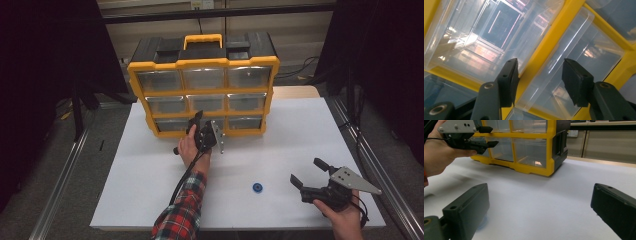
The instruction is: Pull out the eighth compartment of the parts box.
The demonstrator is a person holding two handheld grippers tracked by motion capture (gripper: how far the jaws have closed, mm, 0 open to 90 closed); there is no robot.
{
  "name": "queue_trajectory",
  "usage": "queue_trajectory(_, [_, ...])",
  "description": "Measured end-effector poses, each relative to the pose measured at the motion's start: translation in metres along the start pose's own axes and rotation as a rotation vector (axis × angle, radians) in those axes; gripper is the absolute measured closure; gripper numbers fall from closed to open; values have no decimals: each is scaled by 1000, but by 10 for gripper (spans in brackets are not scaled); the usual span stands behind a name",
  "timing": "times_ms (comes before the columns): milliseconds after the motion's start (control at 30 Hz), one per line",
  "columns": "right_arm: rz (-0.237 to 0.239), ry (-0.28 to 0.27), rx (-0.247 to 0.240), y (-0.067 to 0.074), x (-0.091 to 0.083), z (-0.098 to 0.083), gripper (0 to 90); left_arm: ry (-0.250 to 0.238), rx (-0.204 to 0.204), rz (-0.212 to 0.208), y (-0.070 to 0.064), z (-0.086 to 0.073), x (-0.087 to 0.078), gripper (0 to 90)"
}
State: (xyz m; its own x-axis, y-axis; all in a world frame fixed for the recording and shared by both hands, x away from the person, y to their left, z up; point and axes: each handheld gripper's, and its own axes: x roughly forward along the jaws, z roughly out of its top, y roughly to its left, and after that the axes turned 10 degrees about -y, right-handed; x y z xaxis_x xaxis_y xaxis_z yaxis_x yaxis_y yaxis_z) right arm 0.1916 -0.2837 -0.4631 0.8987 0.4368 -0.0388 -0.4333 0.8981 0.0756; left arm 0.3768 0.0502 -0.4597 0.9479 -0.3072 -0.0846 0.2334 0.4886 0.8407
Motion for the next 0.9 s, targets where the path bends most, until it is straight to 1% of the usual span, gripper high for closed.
queue_trajectory(33, [0,0,1,0,0,0,13,-20,-20,7,-2,0,1,487])
queue_trajectory(67, [1,1,1,0,0,0,13,-17,-10,1,-1,0,1,491])
queue_trajectory(100, [3,2,-1,0,0,0,13,-18,-7,5,-1,0,0,494])
queue_trajectory(200, [1,2,0,0,-1,0,13,-19,-6,10,-1,0,0,496])
queue_trajectory(233, [1,2,-1,0,-1,0,13,10,24,-1,1,1,-2,502])
queue_trajectory(267, [-1,2,-1,0,-1,0,13,-14,-3,8,-2,1,-1,502])
queue_trajectory(300, [-2,2,0,0,-1,0,13,-3,-5,0,-2,1,-2,508])
queue_trajectory(333, [1,2,1,0,-1,0,13,-11,-18,-13,-3,0,-3,572])
queue_trajectory(367, [3,2,0,0,-1,0,13,-20,-17,-11,-4,0,-3,577])
queue_trajectory(433, [4,2,-1,0,-1,0,13,-24,-27,-6,-5,-1,-4,587])
queue_trajectory(467, [4,1,-1,0,-1,0,13,-19,-14,-9,-5,0,-5,588])
queue_trajectory(533, [4,1,-1,0,-1,0,13,-11,-4,-11,-5,0,-6,588])
queue_trajectory(567, [3,0,-2,0,-1,0,13,-17,1,-9,-5,1,-6,588])
queue_trajectory(600, [4,0,-2,0,-1,0,13,-16,-3,-9,-6,0,-7,589])
queue_trajectory(633, [3,0,-2,0,-1,0,13,-4,5,-8,-6,0,-8,597])
queue_trajectory(700, [2,1,-3,0,0,0,13,-30,-7,-3,-7,-1,-9,601])
queue_trajectory(733, [2,1,-3,0,0,0,13,-35,8,0,-7,0,-9,601])
queue_trajectory(767, [2,2,-3,0,0,0,13,-19,6,-11,-7,0,-11,601])
queue_trajectory(867, [3,2,-1,0,0,0,13,-32,14,-8,-7,-1,-13,601])
queue_trajectory(900, [6,2,-9,0,0,0,13,-30,20,-17,-7,0,-14,601])
